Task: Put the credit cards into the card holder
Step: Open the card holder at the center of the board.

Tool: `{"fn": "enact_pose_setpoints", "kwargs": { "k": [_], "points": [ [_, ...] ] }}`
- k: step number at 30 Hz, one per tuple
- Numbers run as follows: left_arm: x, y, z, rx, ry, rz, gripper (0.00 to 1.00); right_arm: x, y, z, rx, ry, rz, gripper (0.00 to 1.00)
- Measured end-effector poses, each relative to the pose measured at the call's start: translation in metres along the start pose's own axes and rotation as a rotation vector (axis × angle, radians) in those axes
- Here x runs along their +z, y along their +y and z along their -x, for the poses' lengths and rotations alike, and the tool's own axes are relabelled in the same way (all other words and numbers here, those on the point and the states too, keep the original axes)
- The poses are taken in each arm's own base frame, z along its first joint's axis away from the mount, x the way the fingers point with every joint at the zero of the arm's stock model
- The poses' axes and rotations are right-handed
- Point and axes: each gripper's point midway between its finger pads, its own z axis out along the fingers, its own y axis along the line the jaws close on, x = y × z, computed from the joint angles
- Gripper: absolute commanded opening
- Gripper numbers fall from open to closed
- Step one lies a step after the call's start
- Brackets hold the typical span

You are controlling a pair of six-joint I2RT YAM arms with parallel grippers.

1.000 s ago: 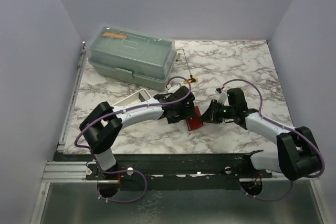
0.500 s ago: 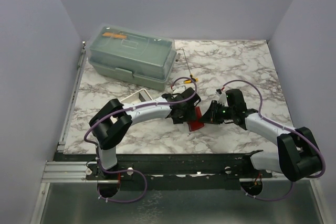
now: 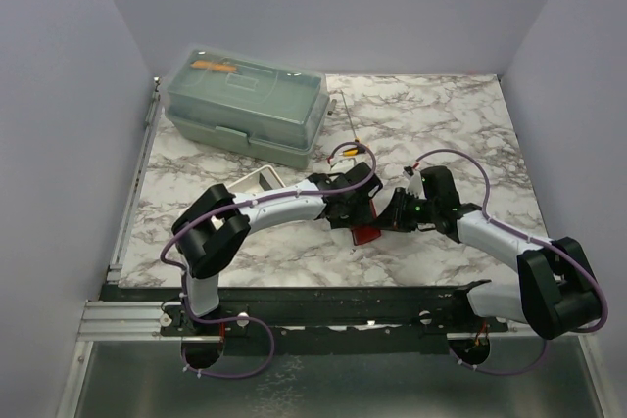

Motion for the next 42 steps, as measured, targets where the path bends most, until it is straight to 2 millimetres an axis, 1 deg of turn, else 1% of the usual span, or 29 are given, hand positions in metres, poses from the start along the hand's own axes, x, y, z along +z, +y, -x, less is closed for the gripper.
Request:
{"fn": "enact_pose_setpoints", "kwargs": {
  "k": [2,5,10,17,23,26,29,32,34,36,39,41,42],
  "points": [
    [0.002,-0.002,0.000,0.002,0.003,-0.003,0.53,0.000,-0.002,0.000,0.002,-0.003,-0.008,0.00],
    [0.004,-0.004,-0.001,0.003,0.007,-0.007,0.51,0.000,-0.004,0.000,0.003,-0.005,-0.019,0.00],
    [0.008,-0.009,-0.001,0.012,0.007,-0.015,0.44,0.001,-0.007,0.000,0.006,-0.009,-0.033,0.00],
    [0.011,-0.011,0.001,0.020,0.002,-0.023,0.41,0.000,-0.009,0.000,0.007,-0.015,-0.045,0.00],
    [0.013,-0.010,0.002,0.018,-0.005,-0.032,0.41,-0.001,-0.010,0.001,0.005,-0.024,-0.056,0.00],
    [0.014,-0.008,0.003,0.015,-0.011,-0.038,0.41,-0.001,-0.011,0.001,0.006,-0.025,-0.058,0.00],
    [0.016,-0.001,0.005,0.009,-0.014,-0.029,0.40,-0.001,-0.010,0.001,0.004,-0.025,-0.057,0.00],
    [0.016,0.000,0.006,0.005,-0.016,-0.030,0.39,-0.001,-0.010,0.001,0.004,-0.026,-0.057,0.00],
    [0.016,-0.001,0.007,0.007,-0.018,-0.032,0.35,-0.001,-0.010,0.001,0.004,-0.026,-0.057,0.00],
    [0.016,-0.001,0.007,0.008,-0.018,-0.036,0.28,-0.001,-0.010,0.001,0.003,-0.026,-0.057,0.00],
    [0.016,-0.004,0.008,0.012,-0.020,-0.048,0.15,-0.001,-0.010,0.001,0.003,-0.027,-0.058,0.00],
    [0.016,-0.005,0.009,0.022,-0.026,-0.052,0.00,-0.002,-0.010,0.002,0.002,-0.030,-0.060,0.00],
    [0.016,-0.003,0.010,0.023,-0.028,-0.047,0.00,-0.002,-0.010,0.002,0.002,-0.031,-0.062,0.00]
  ]
}}
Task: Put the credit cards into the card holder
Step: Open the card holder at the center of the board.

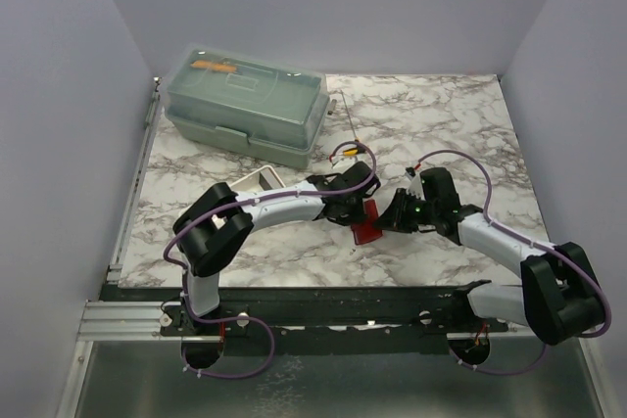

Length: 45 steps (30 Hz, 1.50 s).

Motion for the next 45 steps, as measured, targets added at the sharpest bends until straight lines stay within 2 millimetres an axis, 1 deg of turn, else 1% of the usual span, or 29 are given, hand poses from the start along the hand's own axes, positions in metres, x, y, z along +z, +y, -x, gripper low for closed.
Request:
{"fn": "enact_pose_setpoints", "kwargs": {
  "k": [3,5,7,8,10,12,15,17,18,21,24,29,33,38,45],
  "points": [
    [-0.004,0.001,0.003,0.012,-0.011,-0.001,0.00,-0.001,0.000,0.001,-0.002,-0.007,-0.007,0.00],
    [-0.008,0.010,0.005,0.026,-0.019,0.026,0.00,-0.002,-0.001,0.001,0.001,-0.011,-0.016,0.00],
    [-0.011,0.018,0.006,0.035,-0.019,0.050,0.00,-0.004,-0.003,0.001,0.005,-0.015,-0.032,0.04],
    [-0.012,0.021,0.007,0.038,-0.018,0.056,0.00,-0.004,-0.004,0.001,0.009,-0.013,-0.045,0.09],
    [-0.015,0.022,0.009,0.040,-0.018,0.057,0.00,-0.005,-0.006,0.003,0.011,-0.015,-0.067,0.26],
    [-0.019,0.021,0.010,0.044,-0.019,0.047,0.00,-0.007,-0.008,0.009,0.004,-0.028,-0.098,0.40],
    [-0.029,0.015,0.012,0.056,-0.020,0.013,0.00,-0.011,-0.013,0.017,-0.010,-0.039,-0.157,0.53],
    [-0.038,0.010,0.015,0.061,-0.027,-0.016,0.00,-0.012,-0.013,0.022,-0.020,-0.048,-0.184,0.63],
    [-0.045,0.005,0.017,0.062,-0.034,-0.037,0.00,-0.014,-0.012,0.024,-0.033,-0.053,-0.201,0.65],
    [-0.061,-0.005,0.024,0.065,-0.057,-0.091,0.00,-0.018,-0.011,0.033,-0.075,-0.067,-0.240,0.68],
    [-0.069,-0.012,0.026,0.069,-0.062,-0.126,0.00,-0.019,-0.005,0.037,-0.118,-0.061,-0.243,0.72],
    [-0.069,-0.016,0.022,0.077,-0.043,-0.147,0.00,-0.016,0.003,0.028,-0.176,-0.031,-0.227,0.75],
    [-0.070,-0.018,0.020,0.080,-0.030,-0.157,0.00,-0.011,0.009,0.020,-0.202,-0.007,-0.209,0.76],
    [-0.071,-0.018,0.020,0.084,-0.027,-0.162,0.00,-0.002,0.009,0.006,-0.219,0.045,-0.214,0.77],
    [-0.072,-0.020,0.021,0.088,-0.028,-0.168,0.00,0.004,0.006,-0.002,-0.247,0.065,-0.248,0.77]
  ]
}}
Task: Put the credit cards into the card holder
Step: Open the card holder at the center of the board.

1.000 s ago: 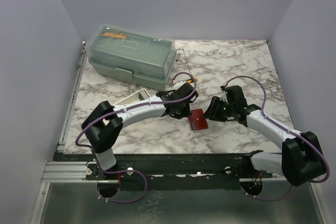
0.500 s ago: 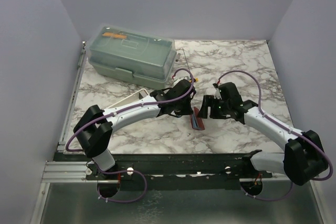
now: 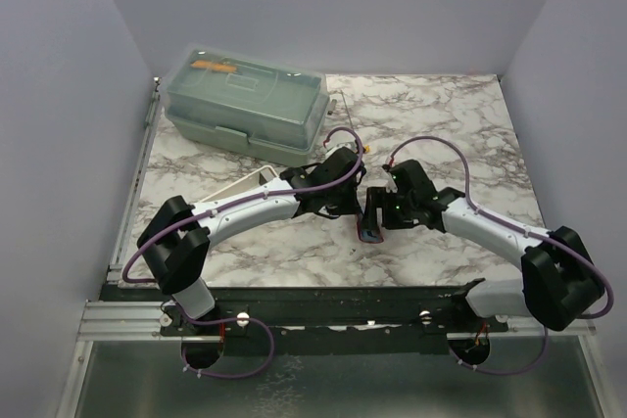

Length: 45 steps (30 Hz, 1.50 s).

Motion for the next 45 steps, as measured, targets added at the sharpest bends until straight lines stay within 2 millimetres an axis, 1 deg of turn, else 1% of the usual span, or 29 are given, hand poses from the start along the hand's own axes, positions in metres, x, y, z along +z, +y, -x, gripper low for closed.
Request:
{"fn": "enact_pose_setpoints", "kwargs": {
  "k": [4,10,13,15,18,22,25,29,30,31,35,37,39,41,42,45],
  "points": [
    [0.000,0.001,0.000,0.007,0.001,0.001,0.00,0.004,-0.003,-0.001,-0.007,0.004,-0.029,0.76],
    [0.000,0.001,0.000,0.011,0.000,0.001,0.00,0.003,-0.014,0.002,0.017,-0.021,-0.098,0.63],
    [0.000,0.001,0.000,0.010,-0.001,0.001,0.00,0.000,-0.018,0.005,0.037,-0.041,-0.130,0.61],
    [-0.001,0.001,0.001,0.010,-0.003,0.001,0.00,-0.002,-0.019,0.007,0.048,-0.057,-0.140,0.57],
    [-0.001,0.001,0.001,0.010,-0.005,0.003,0.00,-0.005,-0.019,0.010,0.057,-0.076,-0.144,0.56],
    [0.001,0.004,-0.002,0.011,0.001,0.011,0.00,-0.006,-0.020,0.012,0.065,-0.085,-0.151,0.58],
    [0.002,0.008,-0.005,0.011,0.009,0.021,0.00,-0.006,-0.021,0.012,0.065,-0.087,-0.157,0.53],
    [0.002,0.012,-0.009,0.012,0.019,0.032,0.00,-0.006,-0.022,0.012,0.065,-0.089,-0.159,0.53],
    [0.002,0.013,-0.009,0.012,0.021,0.034,0.02,-0.005,-0.022,0.012,0.065,-0.090,-0.160,0.52],
    [0.002,0.013,-0.009,0.012,0.021,0.035,0.08,-0.005,-0.022,0.012,0.065,-0.090,-0.159,0.51],
    [0.002,0.016,-0.011,0.013,0.031,0.051,0.42,-0.003,-0.023,0.010,0.065,-0.091,-0.159,0.49],
    [0.001,0.019,-0.011,0.017,0.038,0.074,0.56,-0.003,-0.023,0.010,0.064,-0.092,-0.158,0.47],
    [0.000,0.022,-0.010,0.018,0.035,0.092,0.65,-0.003,-0.023,0.010,0.064,-0.095,-0.156,0.46],
    [-0.002,0.020,-0.006,0.019,0.025,0.094,0.67,-0.002,-0.023,0.011,0.064,-0.096,-0.155,0.45],
    [-0.003,0.019,-0.005,0.020,0.023,0.095,0.66,-0.002,-0.023,0.011,0.064,-0.095,-0.155,0.45],
    [-0.006,0.011,0.001,0.018,0.012,0.076,0.53,-0.002,-0.023,0.011,0.064,-0.097,-0.152,0.43]
  ]
}}
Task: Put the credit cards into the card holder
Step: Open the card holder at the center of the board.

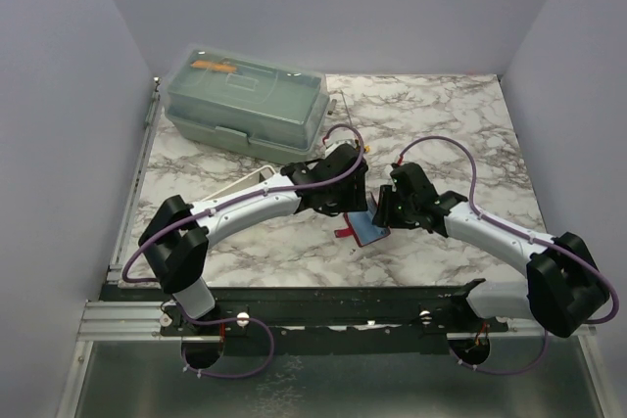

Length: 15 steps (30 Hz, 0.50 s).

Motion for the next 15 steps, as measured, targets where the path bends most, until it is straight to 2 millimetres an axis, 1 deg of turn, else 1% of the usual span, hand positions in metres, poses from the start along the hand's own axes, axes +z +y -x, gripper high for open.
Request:
{"fn": "enact_pose_setpoints", "kwargs": {
  "k": [3,5,7,9,11,15],
  "points": [
    [-0.003,-0.012,0.009,0.002,-0.014,-0.030,0.38,0.001,0.000,-0.001,0.000,-0.003,0.002,0.42],
    [0.003,-0.023,0.017,0.004,-0.027,-0.046,0.26,0.002,0.000,-0.001,0.000,-0.004,0.003,0.42],
    [0.014,-0.030,0.022,0.007,-0.033,-0.052,0.19,0.002,0.000,-0.001,0.000,-0.004,0.003,0.42],
    [0.028,-0.028,0.021,0.005,-0.023,-0.037,0.15,0.002,0.000,-0.001,0.000,-0.004,0.003,0.42],
    [0.044,-0.019,0.016,0.002,0.000,-0.004,0.13,0.002,0.000,-0.001,0.000,-0.004,0.003,0.42],
    [0.066,-0.001,0.009,-0.017,0.041,0.050,0.13,0.001,0.000,-0.001,0.000,-0.006,0.004,0.42]
  ]
}}
